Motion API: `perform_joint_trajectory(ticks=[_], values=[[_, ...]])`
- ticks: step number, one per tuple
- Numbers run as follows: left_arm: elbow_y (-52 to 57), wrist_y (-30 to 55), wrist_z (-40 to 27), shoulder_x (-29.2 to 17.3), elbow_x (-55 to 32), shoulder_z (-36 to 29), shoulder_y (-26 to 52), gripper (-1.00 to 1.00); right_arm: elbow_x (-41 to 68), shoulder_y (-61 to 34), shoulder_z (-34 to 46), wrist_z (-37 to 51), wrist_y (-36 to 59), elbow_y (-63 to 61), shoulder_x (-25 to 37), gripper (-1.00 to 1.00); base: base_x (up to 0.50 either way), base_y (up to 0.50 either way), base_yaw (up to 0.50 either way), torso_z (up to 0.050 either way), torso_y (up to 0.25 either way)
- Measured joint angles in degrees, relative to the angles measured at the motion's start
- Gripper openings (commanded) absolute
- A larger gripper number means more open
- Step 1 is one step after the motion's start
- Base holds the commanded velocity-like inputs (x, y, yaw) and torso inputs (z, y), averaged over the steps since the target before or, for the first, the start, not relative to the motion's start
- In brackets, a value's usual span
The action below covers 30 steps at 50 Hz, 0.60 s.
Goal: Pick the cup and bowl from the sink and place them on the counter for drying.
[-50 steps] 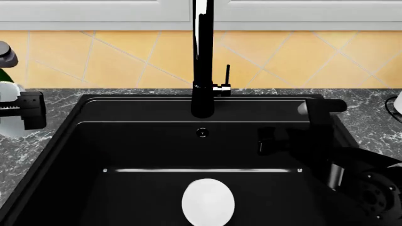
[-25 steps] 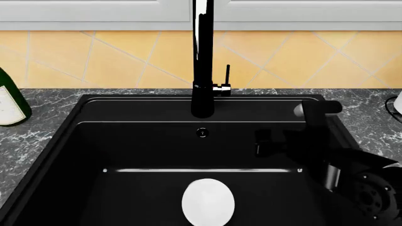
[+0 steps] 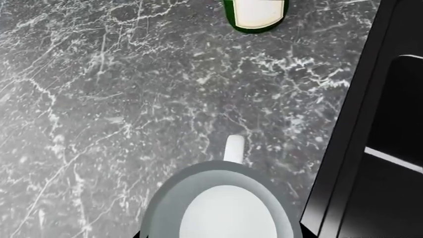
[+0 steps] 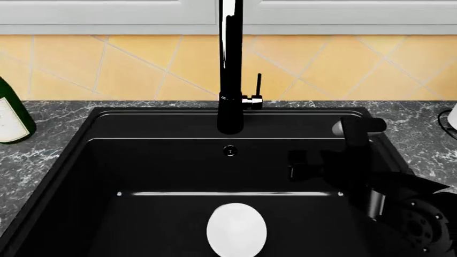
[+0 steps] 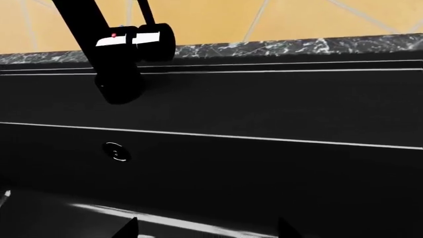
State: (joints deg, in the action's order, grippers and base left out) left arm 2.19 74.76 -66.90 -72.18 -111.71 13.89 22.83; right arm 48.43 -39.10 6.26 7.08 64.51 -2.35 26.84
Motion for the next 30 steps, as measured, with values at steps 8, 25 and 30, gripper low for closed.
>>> perform_joint_trajectory(ticks=[8, 25, 30], values=[[0.4, 0.1, 0.7, 0.8, 0.8, 3.6, -4.3, -1.00, 0.1, 0.5, 0.1, 0.0, -0.4, 0.1, 0.0, 1.00, 0.00, 0.00, 0.00, 0.000, 0.000], [2.6, 1.2, 0.8, 4.5, 3.0, 11.9, -13.6, -1.00, 0.4, 1.7, -0.1, 0.1, -0.9, -0.1, 0.2, 1.00, 0.00, 0.00, 0.00, 0.000, 0.000], [2.9, 1.2, 1.1, 5.2, 3.8, 12.5, -14.7, -1.00, 0.5, 1.9, 0.0, 0.0, -1.1, -0.1, 0.2, 1.00, 0.00, 0.00, 0.00, 0.000, 0.000]])
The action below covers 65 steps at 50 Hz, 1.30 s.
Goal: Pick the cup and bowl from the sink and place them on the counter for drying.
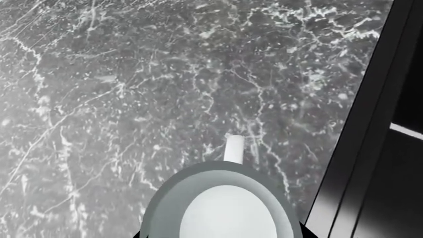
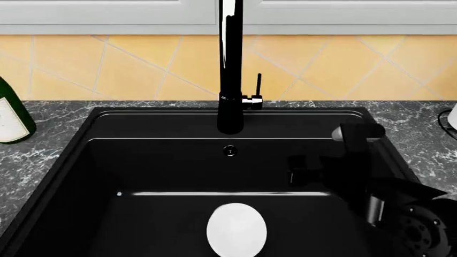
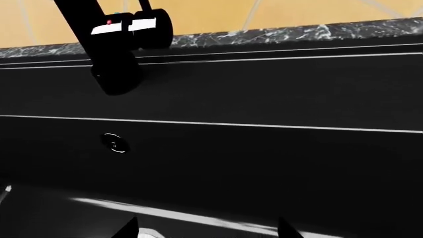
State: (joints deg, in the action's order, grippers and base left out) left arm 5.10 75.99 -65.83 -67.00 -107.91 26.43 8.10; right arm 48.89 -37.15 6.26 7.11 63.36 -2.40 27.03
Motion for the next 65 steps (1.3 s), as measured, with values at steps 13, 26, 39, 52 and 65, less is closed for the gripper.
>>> perform_joint_trajectory(ticks=[13, 26, 39, 52, 65], values=[[1.9, -0.8, 0.3, 2.5, 3.2, 0.9, -1.3, -1.00, 0.1, 0.7, 0.2, -0.1, -0.6, 0.2, 0.0, 1.00, 0.00, 0.00, 0.00, 0.000, 0.000], [3.3, -1.4, 2.0, 4.3, 6.4, 2.6, -3.4, 1.00, 0.2, 1.1, 0.5, -0.3, -1.1, 0.4, -0.1, 1.00, 0.00, 0.00, 0.00, 0.000, 0.000], [3.6, -2.8, 0.5, 3.3, 2.8, 1.3, -2.7, 1.00, 0.2, 1.4, 0.8, -0.4, -1.7, 0.7, -0.2, 1.00, 0.00, 0.00, 0.00, 0.000, 0.000], [4.7, -4.6, -2.3, -0.9, -2.6, -1.0, 1.5, 1.00, 0.4, 1.4, 0.9, -0.5, -2.0, 0.8, -0.2, 1.00, 0.00, 0.00, 0.00, 0.000, 0.000], [6.1, -6.9, -3.4, -5.8, -6.7, -4.9, 6.8, 1.00, 0.7, 0.9, 1.1, -0.4, -1.9, 0.8, -0.2, 1.00, 0.00, 0.00, 0.00, 0.000, 0.000]])
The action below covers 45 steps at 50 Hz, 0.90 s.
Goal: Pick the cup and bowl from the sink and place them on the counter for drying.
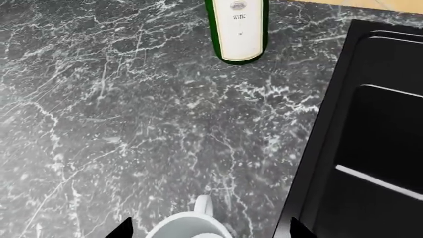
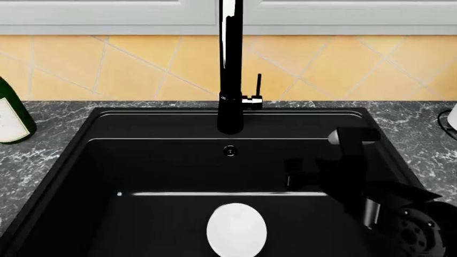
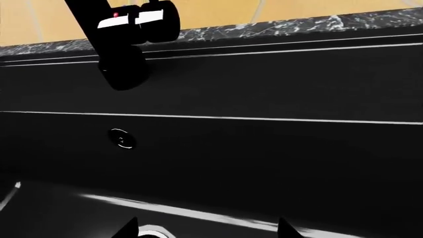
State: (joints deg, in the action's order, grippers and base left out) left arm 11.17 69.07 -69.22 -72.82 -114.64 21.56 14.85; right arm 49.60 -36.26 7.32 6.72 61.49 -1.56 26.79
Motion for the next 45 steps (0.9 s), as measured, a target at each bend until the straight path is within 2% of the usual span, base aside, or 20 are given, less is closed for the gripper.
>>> perform_joint_trajectory(ticks=[6, 13, 19, 28, 36, 45], values=[[0.5, -2.5, 1.0, -4.0, -2.1, -5.4, 5.7, 1.00, 0.2, -0.4, 0.1, 0.1, 0.1, 0.0, 0.0, 1.00, 0.00, 0.00, 0.00, 0.000, 0.000], [0.1, -1.7, -0.7, -4.2, -5.0, -17.5, 21.8, 1.00, 0.4, -0.6, 0.1, 0.1, 0.2, 0.0, 0.0, 1.00, 0.00, 0.00, 0.00, 0.000, 0.000], [-1.0, 0.6, -2.5, -0.6, -6.1, -26.0, 34.1, 1.00, 0.8, -0.9, 0.0, 0.2, 0.5, -0.1, 0.1, 1.00, 0.00, 0.00, 0.00, 0.000, 0.000], [-2.6, 3.9, -3.1, 5.6, -4.6, -33.7, 47.0, 1.00, 1.3, -0.7, -0.2, 0.2, 0.5, -0.3, 0.1, 1.00, 0.00, 0.00, 0.00, 0.000, 0.000], [-3.4, 6.0, -1.8, 11.6, -2.7, -38.1, 53.4, 1.00, 1.6, -0.8, -0.2, 0.1, 0.5, -0.2, 0.2, 1.00, 0.00, 0.00, 0.00, 0.000, 0.000], [-4.3, 6.6, 1.8, 17.6, -0.1, -40.6, 56.1, 1.00, 3.1, -1.7, -0.5, 1.0, 2.6, 0.2, -0.1, 1.00, 0.00, 0.00, 0.00, 0.000, 0.000]])
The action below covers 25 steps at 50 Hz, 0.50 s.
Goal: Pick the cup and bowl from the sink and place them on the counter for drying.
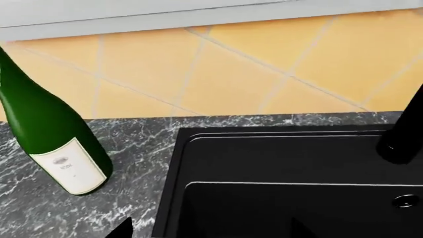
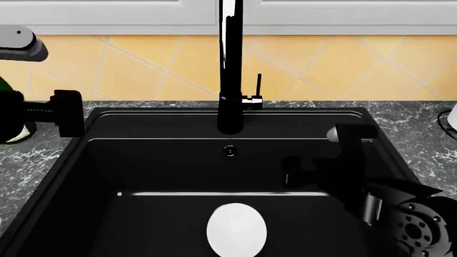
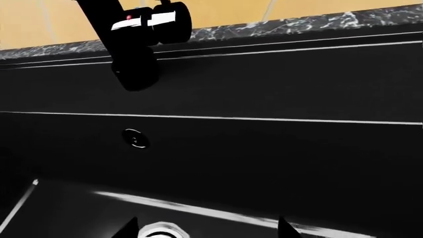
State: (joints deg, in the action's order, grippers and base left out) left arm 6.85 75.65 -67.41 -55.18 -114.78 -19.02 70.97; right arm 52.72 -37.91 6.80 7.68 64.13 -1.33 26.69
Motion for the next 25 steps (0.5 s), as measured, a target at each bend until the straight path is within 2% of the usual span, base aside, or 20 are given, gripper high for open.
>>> perform_joint_trajectory(ticks=[12, 25], values=[[0.9, -2.6, 5.0, 4.9, 2.9, 0.6, -2.5, 1.00, 3.0, -3.5, 1.5, 1.9, 7.5, 0.9, -0.3, 1.00, 0.00, 0.00, 0.00, 0.000, 0.000], [3.5, -5.7, 9.3, 6.7, 7.2, 2.1, -7.4, 1.00, 3.8, -16.6, 9.9, -1.2, 16.6, 11.2, -2.7, 1.00, 0.00, 0.00, 0.00, 0.000, 0.000]])
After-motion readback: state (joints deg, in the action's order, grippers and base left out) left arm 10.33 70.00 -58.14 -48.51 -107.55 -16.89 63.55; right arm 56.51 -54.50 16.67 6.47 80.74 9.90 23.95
